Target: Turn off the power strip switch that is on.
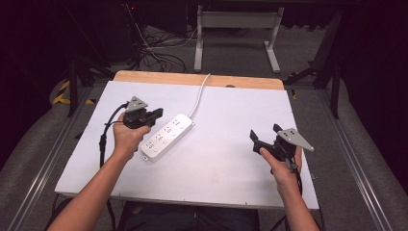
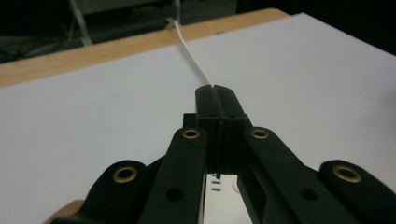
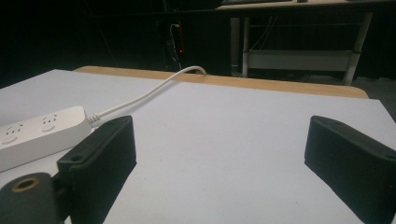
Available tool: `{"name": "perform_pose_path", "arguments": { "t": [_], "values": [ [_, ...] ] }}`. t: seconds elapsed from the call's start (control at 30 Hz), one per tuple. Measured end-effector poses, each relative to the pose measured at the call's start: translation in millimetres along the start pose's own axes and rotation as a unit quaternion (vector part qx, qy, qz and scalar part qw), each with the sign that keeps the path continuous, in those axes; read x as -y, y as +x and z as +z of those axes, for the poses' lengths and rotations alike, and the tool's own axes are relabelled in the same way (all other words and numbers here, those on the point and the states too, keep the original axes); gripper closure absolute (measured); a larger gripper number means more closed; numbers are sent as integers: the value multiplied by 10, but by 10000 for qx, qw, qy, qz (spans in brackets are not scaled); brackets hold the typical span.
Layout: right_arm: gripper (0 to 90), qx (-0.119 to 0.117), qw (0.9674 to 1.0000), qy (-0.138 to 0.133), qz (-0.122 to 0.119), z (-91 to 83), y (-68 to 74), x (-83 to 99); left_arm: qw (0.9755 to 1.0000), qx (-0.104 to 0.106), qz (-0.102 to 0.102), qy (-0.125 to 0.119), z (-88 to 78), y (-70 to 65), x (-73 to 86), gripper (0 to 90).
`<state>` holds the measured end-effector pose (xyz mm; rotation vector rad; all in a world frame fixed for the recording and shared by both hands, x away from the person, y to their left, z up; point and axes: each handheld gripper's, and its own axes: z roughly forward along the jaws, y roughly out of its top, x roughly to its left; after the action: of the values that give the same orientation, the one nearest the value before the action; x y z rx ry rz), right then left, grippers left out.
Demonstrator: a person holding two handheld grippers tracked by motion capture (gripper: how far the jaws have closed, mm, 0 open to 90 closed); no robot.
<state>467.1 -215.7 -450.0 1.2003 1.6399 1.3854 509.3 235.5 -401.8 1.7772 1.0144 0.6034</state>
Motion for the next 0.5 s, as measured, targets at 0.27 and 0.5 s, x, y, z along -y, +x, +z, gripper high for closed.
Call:
{"name": "perform_pose_path", "arguments": {
  "t": [0.27,0.5],
  "values": [
    [99,7,10000,-14,-27,-15,8,0,9951,-602,-459,-635,-590,310,253,900],
    [100,-3,10000,-19,-29,-10,21,-5,9849,-1041,-666,-1213,-980,349,354,900]
  ]
}}
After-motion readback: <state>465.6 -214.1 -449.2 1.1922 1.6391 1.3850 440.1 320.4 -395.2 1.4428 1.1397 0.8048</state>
